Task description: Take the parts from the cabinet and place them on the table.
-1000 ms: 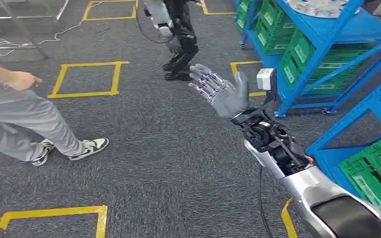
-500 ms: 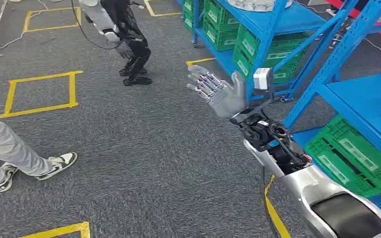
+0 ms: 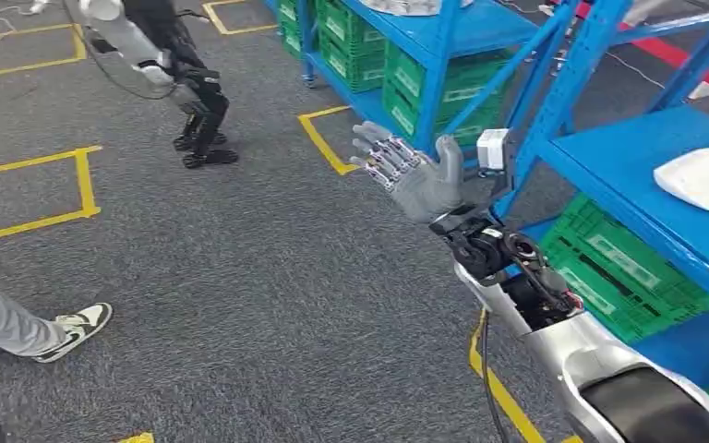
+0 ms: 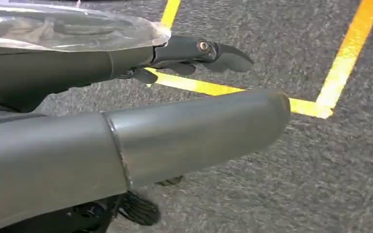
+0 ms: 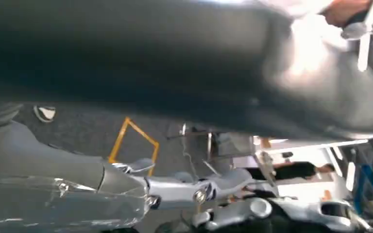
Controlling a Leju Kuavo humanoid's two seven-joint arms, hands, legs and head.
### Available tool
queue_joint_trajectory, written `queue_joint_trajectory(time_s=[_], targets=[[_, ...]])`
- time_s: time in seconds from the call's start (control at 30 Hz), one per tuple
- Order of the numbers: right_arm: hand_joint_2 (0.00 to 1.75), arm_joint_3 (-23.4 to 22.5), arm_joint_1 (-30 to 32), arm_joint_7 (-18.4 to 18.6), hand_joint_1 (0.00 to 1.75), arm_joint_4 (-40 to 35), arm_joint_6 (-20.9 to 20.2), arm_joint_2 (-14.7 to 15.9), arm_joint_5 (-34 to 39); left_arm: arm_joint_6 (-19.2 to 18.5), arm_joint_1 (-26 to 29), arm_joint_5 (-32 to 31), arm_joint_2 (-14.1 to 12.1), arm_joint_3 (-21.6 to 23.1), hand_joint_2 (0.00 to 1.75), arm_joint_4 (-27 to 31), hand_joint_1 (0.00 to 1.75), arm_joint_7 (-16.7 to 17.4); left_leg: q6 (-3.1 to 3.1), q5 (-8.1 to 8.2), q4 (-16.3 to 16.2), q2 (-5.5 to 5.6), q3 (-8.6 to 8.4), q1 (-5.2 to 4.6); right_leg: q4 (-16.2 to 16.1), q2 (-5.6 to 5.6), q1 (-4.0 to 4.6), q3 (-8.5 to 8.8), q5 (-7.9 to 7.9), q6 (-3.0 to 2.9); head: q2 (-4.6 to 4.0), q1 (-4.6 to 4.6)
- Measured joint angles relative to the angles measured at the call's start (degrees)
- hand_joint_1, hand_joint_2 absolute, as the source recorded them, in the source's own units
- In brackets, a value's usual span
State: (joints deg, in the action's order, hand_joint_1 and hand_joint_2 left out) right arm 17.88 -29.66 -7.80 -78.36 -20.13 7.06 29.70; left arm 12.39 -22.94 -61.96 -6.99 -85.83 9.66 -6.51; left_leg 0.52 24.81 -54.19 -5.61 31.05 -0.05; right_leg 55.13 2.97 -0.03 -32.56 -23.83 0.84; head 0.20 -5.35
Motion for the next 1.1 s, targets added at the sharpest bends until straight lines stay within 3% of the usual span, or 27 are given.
queue_joint_trajectory(time_s=[0.07, 0.1, 0.13, 0.17, 0.23, 0.27, 0.3, 0.33, 0.4, 0.43, 0.47, 0.53, 0.6, 0.63, 0.67, 0.7, 0.73, 0.77, 0.8, 0.83, 0.9, 0.93, 0.97, 1.0, 1.1], targets=[[0.00, 0.0, 0.0, 0.0, 0.00, 0.0, 0.0, 0.0, 0.0, 0.0, -0.1, 0.0, 0.1, 0.0, 0.00, 0.0, 0.00, 0.0, 0.49, 0.03, 0.2, -1.35, -0.28, 0.25, 0.0, -1.30, 0.33, -0.20, 0.07, -0.73, 0.00, 0.20], [0.00, -0.2, 0.0, 0.0, 0.00, -0.2, 0.0, 0.0, 0.0, 0.0, -0.1, 0.0, 0.1, 0.0, 0.00, 0.0, 0.00, 0.0, 0.99, 0.55, 0.0, -1.09, -0.17, 0.44, -0.5, -1.88, -0.04, 0.26, 0.40, -1.33, 0.00, 0.20], [0.00, -0.2, -0.2, -0.1, 0.00, -0.2, 0.0, 0.0, 0.0, 0.0, -0.2, 0.0, 0.2, 0.0, 0.00, 0.0, 0.00, 0.0, 1.24, 1.73, -1.5, 2.24, 0.20, 0.71, -0.7, -2.44, -0.12, 0.25, 0.55, -1.56, 0.00, 0.44], [0.00, -0.2, -0.4, -0.1, 0.00, -0.3, 0.0, 0.0, 0.0, 0.0, -0.1, 0.0, 0.2, 0.0, 0.00, 0.0, 0.00, 0.0, 1.26, 4.05, -5.5, 4.17, 1.99, 0.85, -0.7, -2.93, -0.17, 0.16, 0.68, -1.91, -0.02, 0.59], [0.00, 0.0, -0.2, 0.0, 0.00, -0.2, -0.1, 0.0, 0.0, 0.0, 0.1, 0.0, 0.1, 0.0, 0.00, 0.0, 0.00, 0.0, 1.38, 8.19, -15.7, 5.32, 7.10, 0.84, -0.7, -4.19, -0.13, 0.11, 0.68, -2.07, 0.00, 0.89], [0.00, 0.1, 0.0, 0.0, 0.00, -0.2, -0.1, 0.0, 0.0, 0.0, 0.2, 0.0, 0.1, 0.0, 0.00, 0.0, 0.00, 0.0, 1.40, 8.94, -19.1, 5.37, 9.12, 0.83, -0.7, -4.92, -0.06, 0.11, 0.68, -2.10, 0.00, 0.92], [0.00, 0.1, 0.0, 0.0, 0.00, -0.2, 0.0, 0.0, 0.0, 0.0, 0.4, 0.0, 0.1, 0.0, 0.00, 0.0, 0.00, 0.0, 1.34, 8.27, -19.8, 5.37, 9.93, 0.85, -0.7, -5.67, -0.03, 0.13, 0.69, -2.10, 0.00, 0.89], [0.00, 0.1, 0.0, 0.0, 0.00, -0.2, -0.1, 0.0, 0.0, 0.0, 0.4, 0.0, 0.2, 0.0, 0.00, 0.0, 0.00, 0.0, 1.21, 6.26, -17.6, 5.39, 9.20, 0.86, -0.6, -6.45, -0.04, 0.17, 0.69, -2.10, 0.00, 0.96], [0.00, 0.2, 0.0, 0.0, 0.00, -0.2, -0.1, 0.0, 0.0, 0.0, 0.3, 0.0, 0.1, 0.0, 0.00, 0.0, 0.00, 0.0, 0.92, 0.82, -8.0, 6.24, 5.08, 1.03, -0.5, -7.77, -0.05, 0.34, 0.65, -2.04, 0.00, 0.96], [0.00, 0.2, -0.1, 0.0, 0.00, -0.2, 0.0, 0.0, 0.0, 0.0, 0.3, 0.0, 0.1, 0.0, 0.00, 0.0, 0.00, 0.0, 0.81, -1.33, -3.1, 8.63, 2.93, 1.26, -0.4, -8.39, -0.11, 0.23, 0.59, -1.90, 0.00, 0.98], [0.00, 0.1, -0.1, 0.0, 0.00, -0.3, 0.1, 0.0, 0.0, 0.0, 0.2, 0.0, 0.0, 0.0, 0.00, 0.0, 0.00, 0.0, 0.65, -0.94, -1.0, 9.80, 1.89, 1.31, 0.0, -9.07, 0.37, -0.19, 0.44, -1.51, -0.02, 1.09], [0.00, 0.1, 0.0, 0.1, 0.00, -0.5, 0.2, 0.0, 0.0, 0.0, 0.3, -0.2, 0.1, 0.0, 0.00, 0.0, 0.00, 0.0, 0.65, -0.73, -0.8, 8.71, 1.98, 1.03, -0.1, -10.28, -0.20, -0.63, 0.72, -0.89, -0.02, 0.85], [0.00, -0.1, 0.0, 0.2, 0.00, -0.6, 0.5, 0.2, 0.0, -0.1, 0.0, -0.2, 0.3, 0.0, 0.00, 0.0, 0.00, 0.0, -0.10, -1.03, -0.3, 7.34, 1.74, 1.22, -0.1, -11.13, -0.29, -1.17, 0.75, -0.03, 0.00, 0.83], [0.00, -0.2, 0.1, 0.2, 0.00, -0.7, 0.7, 0.4, 0.0, -0.1, -0.2, -0.2, 0.2, 0.0, 0.00, 0.0, 0.00, 0.0, -0.37, -1.14, 0.0, 6.71, 1.47, 1.20, 1.0, -7.74, -0.15, -1.62, -0.10, 0.09, 0.00, 0.72], [0.00, -0.3, 0.1, 0.2, 0.00, -1.0, 0.8, 0.4, 0.0, -0.3, -0.2, -0.2, 0.2, 0.0, 0.00, 0.0, 0.00, 0.0, -0.74, -1.02, 0.0, 6.19, 1.35, 1.01, 3.7, -5.37, -0.02, -2.84, -2.02, 0.25, -0.02, 0.17], [0.00, -0.2, 0.1, 0.3, 0.00, -1.3, 0.9, 0.3, 0.0, -0.3, -0.1, -0.2, 0.2, 0.0, 0.00, 0.0, 0.00, 0.0, -0.95, -0.91, 0.0, 5.56, 1.29, 0.86, 8.5, -4.24, -0.11, -4.84, -4.47, 0.46, -0.02, 0.09], [0.00, -0.2, 0.2, 0.3, 0.00, -1.4, 1.0, 0.4, 0.0, -0.3, 0.1, -0.2, 0.1, 0.0, 0.00, 0.0, 0.00, 0.0, -1.03, -0.86, 0.0, 4.84, 1.24, 0.77, 13.7, -3.79, -0.20, -7.16, -6.60, 0.59, 0.00, 0.17], [0.00, -0.3, 0.5, 0.3, 0.00, -1.5, 1.1, 0.4, 0.0, -0.5, 0.3, -0.2, 0.0, 0.0, 0.00, 0.0, 0.00, 0.0, -1.11, -0.78, 0.0, 4.09, 1.25, 0.76, 17.8, -3.63, -0.25, -9.06, -7.92, 0.73, 0.00, 0.13], [0.00, -0.4, 0.9, 0.4, 0.00, -1.6, 1.4, 0.4, -0.1, -0.5, 0.4, -0.1, 0.0, 0.0, 0.00, 0.0, 0.00, 0.0, -1.10, -0.74, 0.0, 3.49, 1.21, 0.77, 19.2, -3.56, -0.39, -9.75, -7.76, 0.79, 0.00, 0.04], [0.00, -0.5, 1.1, 0.6, 0.00, -1.7, 1.4, 0.4, -0.2, -0.6, 0.5, -0.1, 0.0, 0.0, 0.00, 0.0, 0.00, 0.0, -1.08, -0.64, 0.0, 2.88, 1.14, 0.77, 17.5, -3.45, -0.54, -8.94, -6.31, 0.85, 0.00, 0.00], [0.00, -0.5, 1.2, 0.9, 0.00, -2.4, 1.5, 0.5, -0.3, -0.6, 0.4, -0.1, 0.0, 0.0, 0.00, 0.0, 0.00, 0.0, -0.73, -0.33, -0.1, 1.79, 0.81, 0.81, 8.3, -2.43, -0.57, -4.26, -1.53, 0.75, 0.00, -0.20], [0.00, -0.5, 1.1, 1.0, 0.00, -2.8, 1.5, 0.5, -0.3, -0.6, 0.4, -0.1, 0.0, 0.0, 0.00, 0.0, 0.00, 0.0, -0.44, -0.10, -0.2, 1.22, 0.50, 0.79, 2.8, -0.57, -0.52, -1.38, 0.61, 0.60, 0.00, -0.33], [0.00, -0.5, 1.0, 1.1, 0.00, -2.9, 1.6, 0.5, -0.3, -0.6, 0.4, 0.0, -0.1, 0.0, 0.00, 0.0, 0.00, 0.0, -0.17, 0.07, -0.2, 0.78, 0.43, 0.35, 1.0, 1.78, 0.35, -0.43, -0.46, 0.53, 0.00, -0.37], [0.00, -0.5, 0.8, 1.2, 0.00, -3.1, 1.6, 0.5, -0.3, -0.6, 0.5, 0.1, -0.2, 0.0, 0.00, 0.0, 0.00, 0.0, 0.11, 0.16, -0.4, 0.25, 0.59, 0.20, 0.3, 1.23, 0.40, 0.25, -0.56, -0.34, 0.00, -0.33], [0.00, -0.5, 0.9, 1.2, 0.00, -3.4, 1.6, 0.5, -0.3, -0.6, 0.4, 0.2, -0.2, 0.0, 0.00, 0.0, 0.00, -0.1, 0.78, 0.21, -0.4, -1.91, 0.35, 0.16, 0.3, -0.85, 0.52, -0.28, -0.16, -1.38, 0.00, 0.07]])
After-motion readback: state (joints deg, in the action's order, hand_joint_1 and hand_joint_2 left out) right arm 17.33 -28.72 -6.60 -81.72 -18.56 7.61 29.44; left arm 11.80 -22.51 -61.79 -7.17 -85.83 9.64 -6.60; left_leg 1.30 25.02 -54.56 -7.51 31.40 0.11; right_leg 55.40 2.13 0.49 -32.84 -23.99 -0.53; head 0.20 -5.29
